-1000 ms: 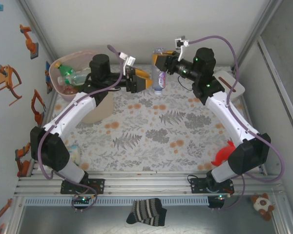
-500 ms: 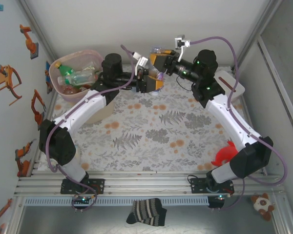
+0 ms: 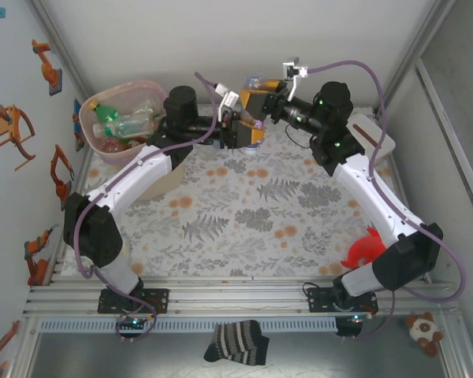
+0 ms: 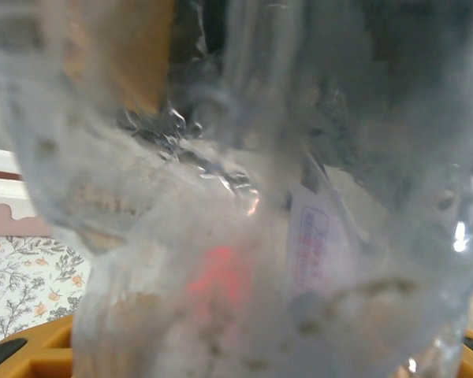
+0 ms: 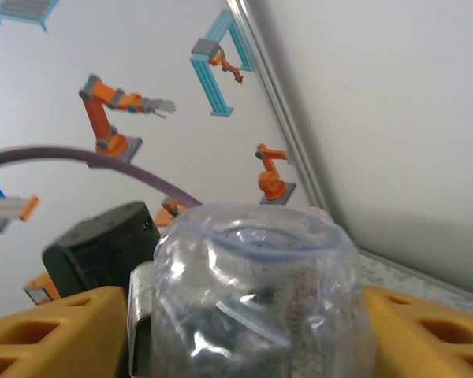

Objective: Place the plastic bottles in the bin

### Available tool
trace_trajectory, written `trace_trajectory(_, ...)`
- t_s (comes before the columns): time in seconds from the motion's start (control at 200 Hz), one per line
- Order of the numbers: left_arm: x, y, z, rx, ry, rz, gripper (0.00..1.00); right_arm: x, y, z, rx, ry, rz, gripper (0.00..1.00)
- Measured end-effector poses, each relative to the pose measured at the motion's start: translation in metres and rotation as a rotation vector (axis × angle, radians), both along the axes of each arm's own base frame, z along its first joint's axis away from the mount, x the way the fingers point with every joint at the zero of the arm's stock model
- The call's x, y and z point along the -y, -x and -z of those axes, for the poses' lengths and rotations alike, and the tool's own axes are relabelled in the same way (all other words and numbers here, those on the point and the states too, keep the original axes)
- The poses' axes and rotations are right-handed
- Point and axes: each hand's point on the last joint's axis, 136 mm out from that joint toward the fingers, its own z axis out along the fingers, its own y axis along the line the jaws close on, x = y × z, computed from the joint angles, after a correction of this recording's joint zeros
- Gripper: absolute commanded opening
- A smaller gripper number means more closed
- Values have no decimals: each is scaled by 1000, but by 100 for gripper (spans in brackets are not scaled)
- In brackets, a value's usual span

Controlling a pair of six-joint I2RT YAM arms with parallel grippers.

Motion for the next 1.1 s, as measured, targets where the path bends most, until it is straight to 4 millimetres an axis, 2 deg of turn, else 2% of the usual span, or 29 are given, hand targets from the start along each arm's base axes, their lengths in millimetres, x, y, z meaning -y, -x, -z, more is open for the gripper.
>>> trace_trajectory(0.185,-9,-10,6,-6,-25,-34,46,11,5,0,11,37,71,88)
trace_trajectory(0.315,-35,-31,7,-5,-59,-135,45,26,14,-7,45,76,142,89)
trace_trajectory(0.441,-79,-59,0,4,-101,-300,45,37,21,-11,74,108,190,88)
trace_trajectory(0.541,-122,-78,-18,43,-134,-458,47,40,21,-8,75,132,210,88)
trace_trajectory(0.691,-185,-85,-49,139,-204,-658,47,39,17,2,52,160,216,88)
trace_trajectory(0.791,-222,-87,-59,203,-287,-779,47,38,15,7,43,171,214,88)
trace_trajectory(0.916,-258,-95,-50,263,-446,-905,46,37,13,12,31,183,212,88)
trace_trajectory(1.102,-302,-121,-11,284,-688,-1012,44,32,5,15,17,190,207,88)
